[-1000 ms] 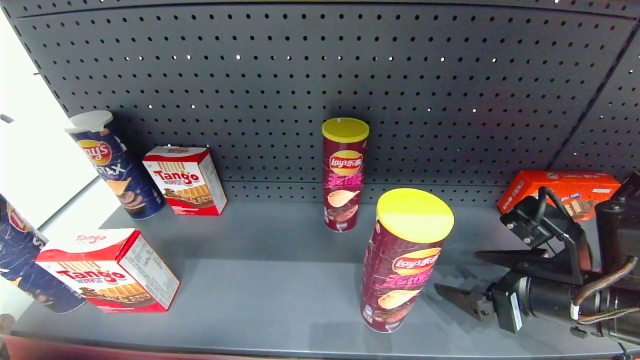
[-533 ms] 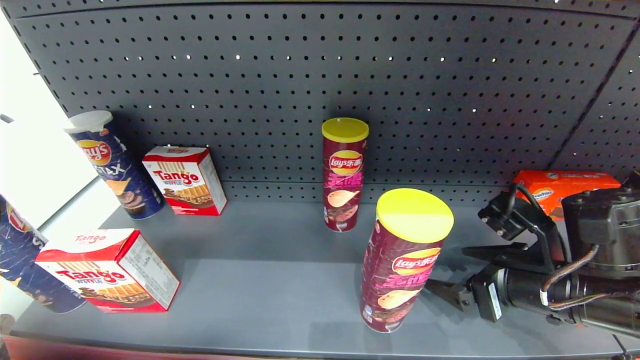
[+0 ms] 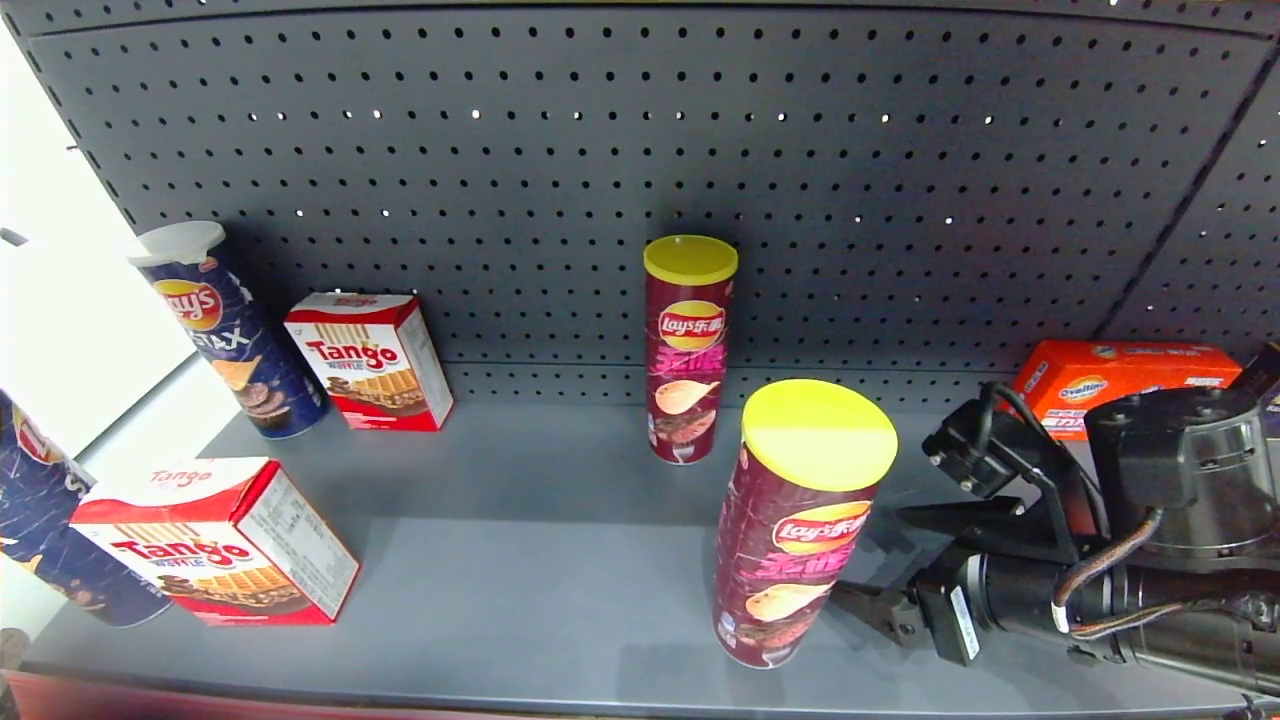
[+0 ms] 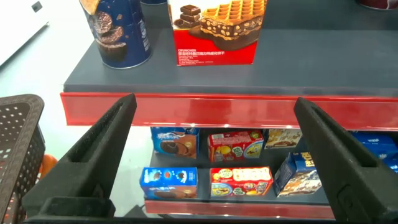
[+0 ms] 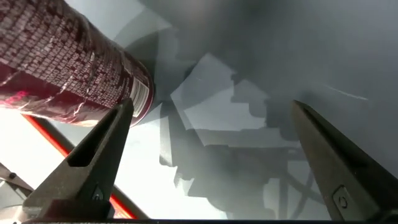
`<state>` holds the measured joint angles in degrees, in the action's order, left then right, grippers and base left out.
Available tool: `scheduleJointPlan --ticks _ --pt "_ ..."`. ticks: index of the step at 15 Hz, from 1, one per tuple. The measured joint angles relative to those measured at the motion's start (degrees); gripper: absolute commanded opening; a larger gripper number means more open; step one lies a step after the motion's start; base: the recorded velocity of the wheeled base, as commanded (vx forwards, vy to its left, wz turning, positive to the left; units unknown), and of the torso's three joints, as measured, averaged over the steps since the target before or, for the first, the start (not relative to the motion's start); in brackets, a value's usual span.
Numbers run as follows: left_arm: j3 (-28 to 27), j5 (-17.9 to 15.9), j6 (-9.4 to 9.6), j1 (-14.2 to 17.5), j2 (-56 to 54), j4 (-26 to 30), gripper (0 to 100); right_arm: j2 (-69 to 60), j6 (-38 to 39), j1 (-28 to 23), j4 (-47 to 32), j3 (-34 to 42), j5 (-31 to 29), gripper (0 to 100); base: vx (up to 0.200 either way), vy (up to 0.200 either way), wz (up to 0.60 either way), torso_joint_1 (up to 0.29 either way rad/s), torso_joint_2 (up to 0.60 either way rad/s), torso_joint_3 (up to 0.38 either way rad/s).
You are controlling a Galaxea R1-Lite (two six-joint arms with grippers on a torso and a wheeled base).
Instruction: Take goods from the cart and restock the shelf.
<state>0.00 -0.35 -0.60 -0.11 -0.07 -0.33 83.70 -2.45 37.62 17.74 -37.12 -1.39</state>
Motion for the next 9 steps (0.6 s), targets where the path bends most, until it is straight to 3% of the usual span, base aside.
scheduleJointPlan --ticks 9 --pt "0.0 0.1 0.0 0.0 0.0 0.0 100 0.1 -0.1 0.9 0.0 0.3 0.0 100 0.0 0.0 0.0 0.0 0.0 0.0"
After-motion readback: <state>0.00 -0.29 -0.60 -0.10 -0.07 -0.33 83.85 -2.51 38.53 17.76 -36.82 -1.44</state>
